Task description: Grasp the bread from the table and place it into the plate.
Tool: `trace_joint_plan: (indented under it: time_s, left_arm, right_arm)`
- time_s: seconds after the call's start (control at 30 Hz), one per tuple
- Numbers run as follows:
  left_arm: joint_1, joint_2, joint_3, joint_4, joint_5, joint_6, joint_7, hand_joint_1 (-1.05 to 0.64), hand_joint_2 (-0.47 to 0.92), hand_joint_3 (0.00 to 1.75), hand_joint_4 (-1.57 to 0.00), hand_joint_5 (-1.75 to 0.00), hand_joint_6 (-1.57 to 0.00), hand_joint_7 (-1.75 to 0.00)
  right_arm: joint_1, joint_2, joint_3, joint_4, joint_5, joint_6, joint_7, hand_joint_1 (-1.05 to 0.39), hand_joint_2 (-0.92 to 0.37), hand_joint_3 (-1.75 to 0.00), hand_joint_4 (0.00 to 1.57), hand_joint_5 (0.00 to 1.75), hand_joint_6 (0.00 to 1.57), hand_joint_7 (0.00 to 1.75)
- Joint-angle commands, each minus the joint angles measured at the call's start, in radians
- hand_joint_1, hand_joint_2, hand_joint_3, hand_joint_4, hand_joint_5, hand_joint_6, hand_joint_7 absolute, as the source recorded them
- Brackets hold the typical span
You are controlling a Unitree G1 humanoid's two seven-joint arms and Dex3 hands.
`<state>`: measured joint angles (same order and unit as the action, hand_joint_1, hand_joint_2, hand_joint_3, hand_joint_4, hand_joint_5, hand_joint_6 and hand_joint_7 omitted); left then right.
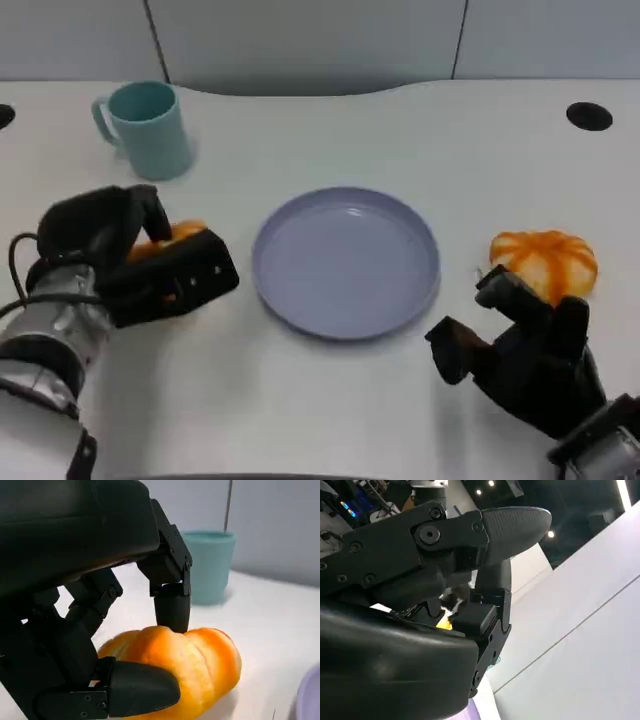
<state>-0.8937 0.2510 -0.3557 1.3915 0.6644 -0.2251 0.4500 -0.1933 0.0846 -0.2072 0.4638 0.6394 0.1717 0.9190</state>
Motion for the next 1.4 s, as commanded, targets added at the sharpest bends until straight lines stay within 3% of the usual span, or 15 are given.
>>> trace_joint_plan:
  time_s: [0.03, 0.67, 0.7, 0.73, 0.8, 0.9, 1.0, 1.17, 1.27, 1.33, 1.4]
  left_arm:
    - [-0.070, 0.028, 0.017, -0.011, -0.011, -0.051, 0.051, -1.05, 0.46, 1.18, -1.18, -1.75, -0.86, -1.74]
    - [-0.074, 0.028, 0.025, -0.007, -0.004, -0.059, 0.056, -1.05, 0.49, 1.12, -1.18, -1.75, -0.84, -1.75]
    - [-0.128, 0.007, 0.038, -0.016, -0.022, -0.111, 0.050, -1.05, 0.49, 1.12, -1.18, -1.75, -0.84, -1.75]
    - [-0.169, -0.056, 0.048, -0.023, -0.039, -0.164, 0.045, -1.05, 0.72, 0.67, -1.01, -1.67, -0.76, -1.58]
    - [-0.207, -0.143, 0.059, -0.028, -0.064, -0.233, 0.035, -1.05, 0.87, 0.33, -0.94, -1.57, -0.79, -1.37]
    - [-0.198, -0.193, 0.045, -0.020, -0.060, -0.253, 0.030, -1.05, 0.92, 0.23, -0.94, -1.50, -0.83, -1.22]
    - [-0.188, -0.211, 0.018, -0.015, -0.037, -0.263, 0.036, -1.05, 0.92, 0.22, -0.98, -1.55, -0.83, -1.20]
    - [-0.172, -0.222, 0.016, -0.012, -0.037, -0.266, 0.001, -1.05, 0.92, 0.19, -0.89, -1.51, -0.83, -1.17]
    - [-0.168, -0.222, 0.012, -0.010, -0.036, -0.245, -0.041, -1.05, 0.92, 0.17, -0.70, -1.39, -0.73, -1.12]
    - [-0.166, -0.215, 0.002, -0.009, -0.029, -0.215, -0.088, -1.05, 0.92, 0.23, -0.16, -1.42, -0.17, -1.11]
    - [-0.162, -0.207, -0.007, -0.010, -0.025, -0.201, -0.102, -1.05, 0.92, 0.26, -0.04, -1.33, -0.04, -1.04]
  right_arm:
    - [-0.029, -0.014, -0.001, 0.021, -0.017, -0.004, -0.025, -0.80, -0.92, -0.25, 0.90, 1.45, 0.80, 1.02]
    - [-0.034, -0.012, -0.006, 0.025, -0.022, -0.001, -0.024, -0.80, -0.92, -0.25, 0.90, 1.45, 0.79, 1.04]
    - [-0.081, -0.001, -0.012, 0.088, -0.020, -0.018, -0.010, -0.80, -0.92, -0.25, 0.90, 1.45, 0.79, 1.04]
    - [-0.128, 0.014, -0.021, 0.156, -0.013, -0.054, 0.036, -0.79, -0.92, -0.23, 0.92, 1.39, 0.81, 0.97]
    - [-0.185, 0.029, -0.032, 0.247, -0.011, -0.116, 0.107, -0.78, -0.92, -0.25, 0.97, 1.29, 0.87, 0.84]
    - [-0.186, 0.034, -0.032, 0.257, -0.028, -0.152, 0.114, -0.78, -0.92, -0.31, 0.96, 1.31, 0.88, 0.82]
    - [-0.176, 0.036, -0.032, 0.242, -0.039, -0.163, 0.117, -0.77, -0.92, -0.34, 0.92, 1.35, 0.85, 0.86]
    - [-0.139, 0.041, -0.019, 0.167, -0.041, -0.134, 0.080, -0.78, -0.92, -0.33, 0.92, 1.38, 0.86, 0.88]
    - [-0.121, 0.042, -0.012, 0.130, -0.040, -0.117, 0.063, -0.78, -0.92, -0.32, 0.91, 1.38, 0.85, 0.87]
    - [-0.105, 0.047, -0.008, 0.103, -0.038, -0.114, 0.048, -0.78, -0.92, -0.29, 0.90, 1.41, 0.85, 0.89]
    - [-0.095, 0.051, -0.007, 0.088, -0.034, -0.110, 0.042, -0.78, -0.92, -0.28, 0.90, 1.42, 0.85, 0.89]
